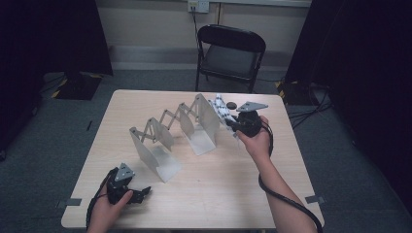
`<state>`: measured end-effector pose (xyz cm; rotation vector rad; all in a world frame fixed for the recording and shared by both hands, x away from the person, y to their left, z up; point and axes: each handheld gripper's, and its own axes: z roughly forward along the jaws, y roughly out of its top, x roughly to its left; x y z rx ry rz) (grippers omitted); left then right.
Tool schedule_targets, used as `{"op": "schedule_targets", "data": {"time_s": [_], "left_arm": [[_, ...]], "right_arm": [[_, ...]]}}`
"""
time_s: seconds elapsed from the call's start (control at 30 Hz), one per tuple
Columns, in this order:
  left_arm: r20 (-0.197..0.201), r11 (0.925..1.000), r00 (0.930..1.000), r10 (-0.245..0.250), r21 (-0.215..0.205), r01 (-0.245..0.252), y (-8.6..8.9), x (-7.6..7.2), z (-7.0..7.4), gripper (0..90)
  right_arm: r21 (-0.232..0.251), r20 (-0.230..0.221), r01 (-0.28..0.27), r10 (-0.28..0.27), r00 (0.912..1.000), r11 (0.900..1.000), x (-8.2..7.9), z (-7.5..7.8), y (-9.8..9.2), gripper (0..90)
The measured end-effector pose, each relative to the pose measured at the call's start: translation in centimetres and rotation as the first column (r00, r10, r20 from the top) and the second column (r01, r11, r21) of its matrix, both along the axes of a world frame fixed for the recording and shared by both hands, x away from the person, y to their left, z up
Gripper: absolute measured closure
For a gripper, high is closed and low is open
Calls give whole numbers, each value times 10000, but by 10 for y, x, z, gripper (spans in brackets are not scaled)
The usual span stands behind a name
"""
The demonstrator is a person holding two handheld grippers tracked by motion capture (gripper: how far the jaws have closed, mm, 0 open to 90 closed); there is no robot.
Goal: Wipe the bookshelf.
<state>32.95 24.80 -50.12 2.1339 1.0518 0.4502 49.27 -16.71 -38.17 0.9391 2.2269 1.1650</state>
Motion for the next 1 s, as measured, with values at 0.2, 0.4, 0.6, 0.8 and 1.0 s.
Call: {"op": "schedule_targets", "data": {"time_s": [0.2,0.4,0.6,0.8,1.0], "left_arm": [[-2,10000,10000,3,-4,-3,0,0,0,52],[-2,10000,10000,4,-9,-4,0,0,0,52],[-3,10000,10000,3,-6,-3,0,0,0,52],[-2,10000,10000,6,-9,-6,0,0,0,51],[-1,10000,10000,4,-7,-4,0,0,0,51]], "right_arm": [[-254,366,-367,376,9986,9990,0,24,16,747],[-196,141,-414,416,9990,9990,9,14,23,747],[-183,-171,-516,513,9985,9985,15,-8,22,746],[-52,-553,-428,425,9976,9991,21,-33,23,747],[83,-834,-354,360,9959,9993,29,-53,30,746]]}}
